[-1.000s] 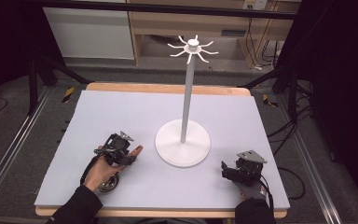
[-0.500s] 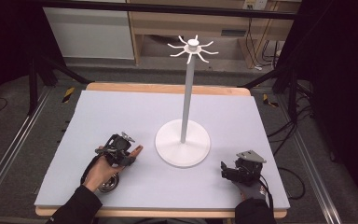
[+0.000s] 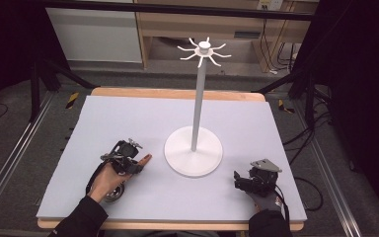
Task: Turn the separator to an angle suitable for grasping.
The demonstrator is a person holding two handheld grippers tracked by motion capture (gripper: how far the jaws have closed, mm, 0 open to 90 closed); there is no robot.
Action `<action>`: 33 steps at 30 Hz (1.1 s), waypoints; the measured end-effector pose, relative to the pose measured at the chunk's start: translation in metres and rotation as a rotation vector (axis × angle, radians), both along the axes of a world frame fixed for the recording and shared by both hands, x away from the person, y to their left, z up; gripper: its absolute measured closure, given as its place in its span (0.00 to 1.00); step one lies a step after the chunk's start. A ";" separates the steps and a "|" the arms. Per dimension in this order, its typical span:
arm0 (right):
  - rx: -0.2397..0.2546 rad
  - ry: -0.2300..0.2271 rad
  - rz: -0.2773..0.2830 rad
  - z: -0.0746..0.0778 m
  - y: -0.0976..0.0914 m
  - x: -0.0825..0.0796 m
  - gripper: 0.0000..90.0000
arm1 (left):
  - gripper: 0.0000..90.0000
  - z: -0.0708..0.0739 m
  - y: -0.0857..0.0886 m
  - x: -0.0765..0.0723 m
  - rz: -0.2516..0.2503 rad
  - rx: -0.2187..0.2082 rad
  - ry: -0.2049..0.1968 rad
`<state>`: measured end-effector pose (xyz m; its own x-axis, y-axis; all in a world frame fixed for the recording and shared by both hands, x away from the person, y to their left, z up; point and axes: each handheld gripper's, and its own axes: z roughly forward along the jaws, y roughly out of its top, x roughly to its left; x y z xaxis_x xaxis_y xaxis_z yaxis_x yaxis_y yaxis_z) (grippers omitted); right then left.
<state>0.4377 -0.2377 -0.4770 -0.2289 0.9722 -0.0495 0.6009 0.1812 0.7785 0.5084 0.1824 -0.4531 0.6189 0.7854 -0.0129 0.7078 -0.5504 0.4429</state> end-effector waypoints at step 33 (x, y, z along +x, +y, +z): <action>0.004 -0.010 -0.009 0.002 -0.003 -0.002 0.08 | 0.74 0.053 0.026 -0.024 0.024 -0.177 -0.168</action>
